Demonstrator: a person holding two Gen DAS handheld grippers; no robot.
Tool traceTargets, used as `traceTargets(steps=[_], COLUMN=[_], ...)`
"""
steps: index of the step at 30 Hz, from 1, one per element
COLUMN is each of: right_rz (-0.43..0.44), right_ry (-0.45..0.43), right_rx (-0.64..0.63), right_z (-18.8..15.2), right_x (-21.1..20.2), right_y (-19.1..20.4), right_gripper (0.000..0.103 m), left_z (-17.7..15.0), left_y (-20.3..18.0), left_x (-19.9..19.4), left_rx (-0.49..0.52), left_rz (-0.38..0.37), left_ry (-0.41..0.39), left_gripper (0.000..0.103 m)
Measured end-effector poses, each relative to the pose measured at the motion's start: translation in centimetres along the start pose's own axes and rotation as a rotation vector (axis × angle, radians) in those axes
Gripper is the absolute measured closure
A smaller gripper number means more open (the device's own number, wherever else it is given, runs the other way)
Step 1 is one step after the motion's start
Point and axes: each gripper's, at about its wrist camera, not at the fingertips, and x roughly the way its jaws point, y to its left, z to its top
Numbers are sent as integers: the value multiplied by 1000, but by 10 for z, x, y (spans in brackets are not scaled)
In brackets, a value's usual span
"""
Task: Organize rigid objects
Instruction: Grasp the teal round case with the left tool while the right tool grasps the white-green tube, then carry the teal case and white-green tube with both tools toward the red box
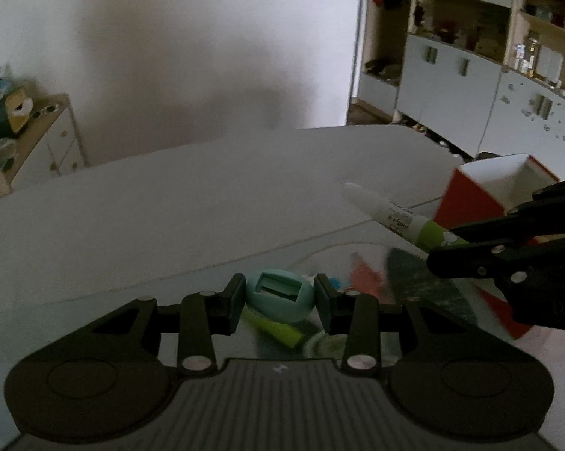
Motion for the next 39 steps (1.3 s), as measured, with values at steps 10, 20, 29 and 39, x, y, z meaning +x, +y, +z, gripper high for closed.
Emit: traceTargets(steps=[10, 20, 29, 39], right_rz=[0, -13, -17, -46], right_ry=[-27, -50, -47, -16], right_rx=[100, 144, 174, 214], right_z=[-19, -41, -62, -87], right_x=[-43, -73, -82, -80], right_y=[-47, -114, -181, -249], right_gripper=[84, 84, 84, 84], left_z=[17, 38, 53, 61], left_y=[-55, -123, -193, -257], left_x=[-19, -11, 9, 43], left_rx=[41, 37, 64, 102], left_rz=[-41, -47, -47, -64], left_ry=[-12, -11, 5, 50], left_gripper=[64, 64, 64, 64])
